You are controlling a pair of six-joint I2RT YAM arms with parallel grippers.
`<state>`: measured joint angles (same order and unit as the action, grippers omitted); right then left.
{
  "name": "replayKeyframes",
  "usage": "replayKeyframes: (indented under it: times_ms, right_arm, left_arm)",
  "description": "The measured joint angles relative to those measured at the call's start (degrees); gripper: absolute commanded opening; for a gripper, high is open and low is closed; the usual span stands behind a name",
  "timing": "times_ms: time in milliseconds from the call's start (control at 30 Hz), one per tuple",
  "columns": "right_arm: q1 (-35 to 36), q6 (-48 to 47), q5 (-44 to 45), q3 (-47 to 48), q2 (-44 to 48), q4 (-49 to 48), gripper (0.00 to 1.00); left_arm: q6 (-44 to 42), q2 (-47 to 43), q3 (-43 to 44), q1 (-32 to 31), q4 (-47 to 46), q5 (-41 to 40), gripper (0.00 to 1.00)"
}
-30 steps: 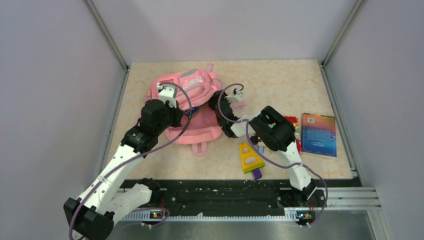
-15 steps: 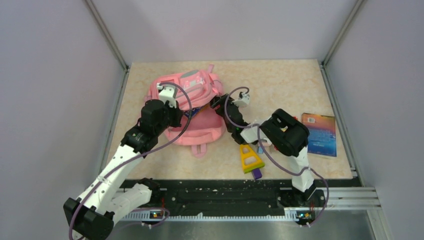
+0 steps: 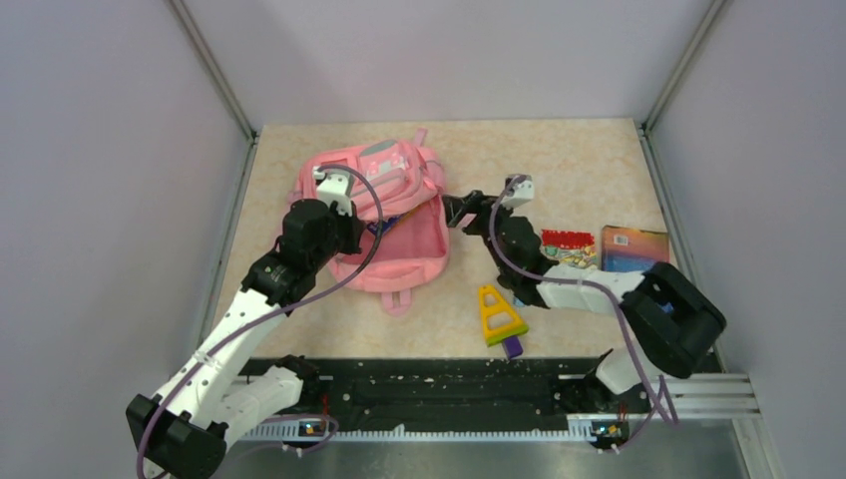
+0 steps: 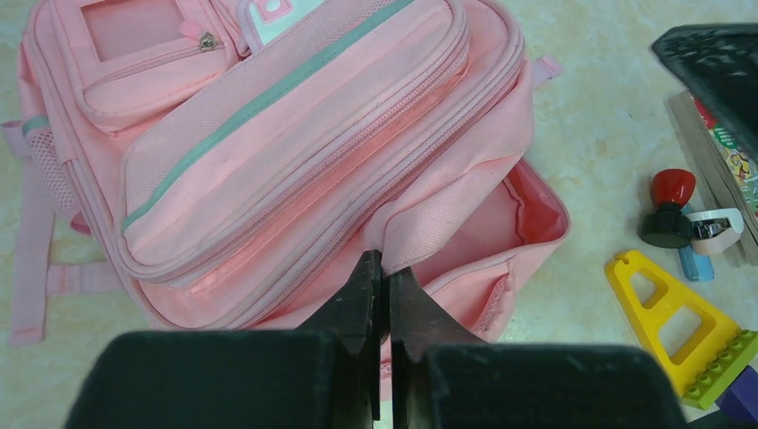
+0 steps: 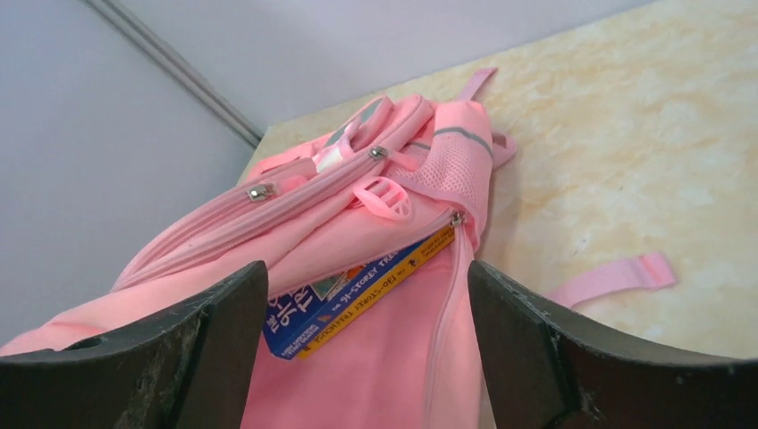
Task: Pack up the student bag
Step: Place the book in the student bag, then pick up the book from the center of the board.
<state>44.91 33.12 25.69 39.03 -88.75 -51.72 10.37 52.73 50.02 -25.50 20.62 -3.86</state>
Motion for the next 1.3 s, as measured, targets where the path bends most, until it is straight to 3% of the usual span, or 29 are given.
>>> replayKeyframes:
  times_ms: [100, 333, 533, 700, 900, 1300]
  right_arm:
    - [-2.49, -2.86, -4.39, -0.5, 6.05, 5.95, 0.8]
    - [-21.35, -6.12, -19.47, -0.35, 15.63, 29.38, 0.82]
    - [-32.41, -7.17, -26.88, -1.01, 20.74, 45.05, 0.87]
    - [-44.59, -6.08, -28.57, -6.6, 29.51, 48.04, 0.89]
    - [-55.12, -4.9, -31.87, -9.27, 28.33, 49.31, 0.9]
    - [-57.88, -7.21, -32.74, -10.56, 22.38, 50.07, 0.9]
  left_arm:
    - [-0.02, 0.0, 0.0, 0.0, 0.02, -0.07, 0.0]
    - [-0.02, 0.02, 0.0, 0.0, 0.0, -0.07, 0.0]
    - [-0.02, 0.15, 0.0, -0.04, 0.0, -0.07, 0.0]
    - [-0.02, 0.31, 0.0, -0.04, -0.02, -0.04, 0.0]
    - [-0.02, 0.31, 0.0, -0.04, 0.02, -0.07, 0.0]
    - [-0.07, 0.28, 0.0, -0.04, 0.02, -0.26, 0.0]
